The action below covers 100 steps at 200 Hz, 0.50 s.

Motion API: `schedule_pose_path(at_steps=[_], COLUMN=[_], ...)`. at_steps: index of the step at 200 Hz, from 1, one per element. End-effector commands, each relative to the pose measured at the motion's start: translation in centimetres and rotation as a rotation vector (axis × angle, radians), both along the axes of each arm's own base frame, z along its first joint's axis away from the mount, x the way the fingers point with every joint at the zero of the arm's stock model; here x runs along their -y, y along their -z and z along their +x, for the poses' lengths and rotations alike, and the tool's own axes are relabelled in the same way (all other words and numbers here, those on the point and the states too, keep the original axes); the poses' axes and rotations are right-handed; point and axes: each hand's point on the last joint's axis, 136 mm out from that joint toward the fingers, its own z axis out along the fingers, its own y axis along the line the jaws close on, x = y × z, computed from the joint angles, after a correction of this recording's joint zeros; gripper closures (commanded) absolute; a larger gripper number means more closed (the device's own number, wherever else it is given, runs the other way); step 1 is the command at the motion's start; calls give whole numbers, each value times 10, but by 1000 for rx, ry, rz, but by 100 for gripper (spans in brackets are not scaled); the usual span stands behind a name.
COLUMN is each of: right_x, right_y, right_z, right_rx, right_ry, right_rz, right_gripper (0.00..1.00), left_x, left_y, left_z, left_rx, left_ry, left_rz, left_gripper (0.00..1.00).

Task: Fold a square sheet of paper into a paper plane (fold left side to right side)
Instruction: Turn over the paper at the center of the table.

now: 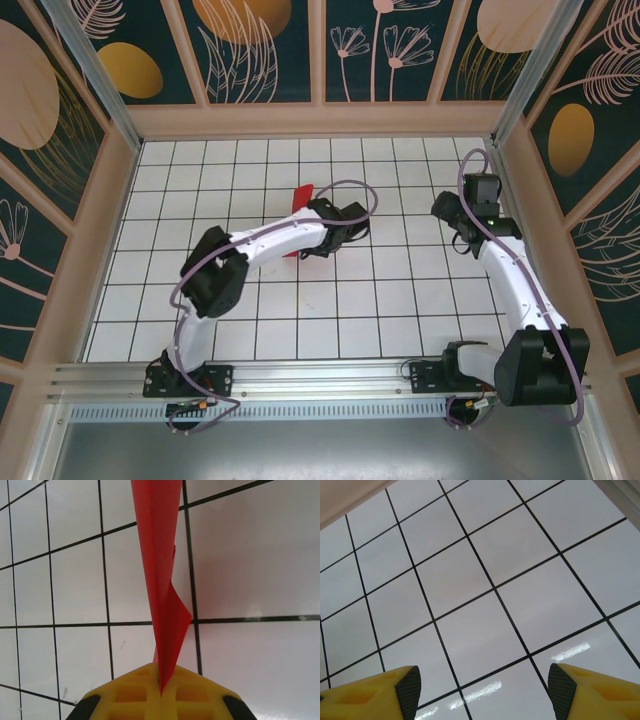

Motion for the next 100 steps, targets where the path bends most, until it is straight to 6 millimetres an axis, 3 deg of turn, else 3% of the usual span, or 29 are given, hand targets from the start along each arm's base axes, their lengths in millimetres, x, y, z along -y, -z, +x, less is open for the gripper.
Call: schedule_pose_path(at_steps=[1,67,80,100], right_x=[-2,-9,-13,-23], right_y=[2,16,21,30], right_z=[-5,-9,-9,-10], right_rx=[-2,-34,-53,-75], right_ry=[-24,-63,-80,-118], right_rz=[9,34,44,88], right_gripper=[29,29,29,29], left_x=[-5,44,60,80], left_y=[8,67,63,39], left_z=[-6,-11,-1,18], left_rx=[-91,-317,-317,-282], left_ry=[-5,94,123,163], left_rz=[92,-24,-76,-183], left_gripper=[99,73,63,54])
